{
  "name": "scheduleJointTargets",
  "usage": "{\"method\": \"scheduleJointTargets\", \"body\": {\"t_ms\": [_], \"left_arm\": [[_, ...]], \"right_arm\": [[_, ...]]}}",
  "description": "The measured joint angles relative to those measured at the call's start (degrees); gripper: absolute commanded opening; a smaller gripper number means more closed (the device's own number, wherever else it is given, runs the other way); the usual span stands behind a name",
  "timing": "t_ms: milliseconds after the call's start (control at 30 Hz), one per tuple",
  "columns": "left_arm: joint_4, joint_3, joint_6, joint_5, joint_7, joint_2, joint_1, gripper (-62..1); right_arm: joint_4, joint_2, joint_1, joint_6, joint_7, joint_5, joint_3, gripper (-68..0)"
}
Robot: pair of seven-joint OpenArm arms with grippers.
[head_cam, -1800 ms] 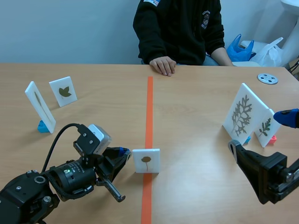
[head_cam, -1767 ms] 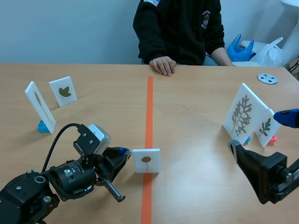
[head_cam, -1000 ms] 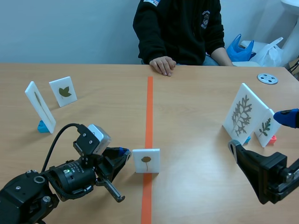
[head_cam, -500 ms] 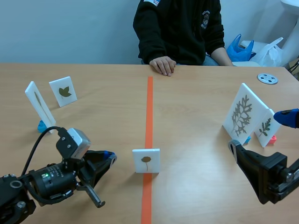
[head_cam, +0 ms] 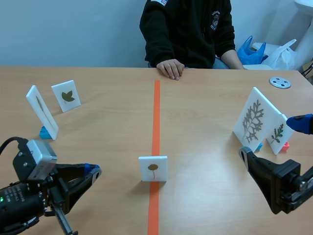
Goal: Sort the leaf by its shape. The table is split by an orange tape line. A compound leaf with several leaflets goes to the left side, a simple leaf with one blade goes to the right side. Return to the home posture when a red brick is placed on the table.
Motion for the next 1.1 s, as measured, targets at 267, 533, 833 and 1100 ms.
{"method": "scheduleJointTargets", "body": {"t_ms": [267,533,833,1100], "left_arm": [[10.05,-8.07,-1.2,-1.11,1.68,-1.36,9.55,-56.7],[18.08,-14.91,-0.98,-8.33,8.92,-1.33,18.1,-56.6],[18.75,-15.63,-1.03,-8.15,8.85,-1.36,18.47,0.0],[18.67,-15.45,-0.92,-8.24,10.49,-1.36,18.34,1.4]], "right_arm": [[0.0,0.0,0.0,0.0,0.0,0.0,0.0,0.4],[0.0,0.0,0.0,0.0,0.0,0.0,0.0,0.4],[0.0,0.0,0.0,0.0,0.0,0.0,0.0,0.4],[0.0,0.0,0.0,0.0,0.0,0.0,0.0,0.4]]}}
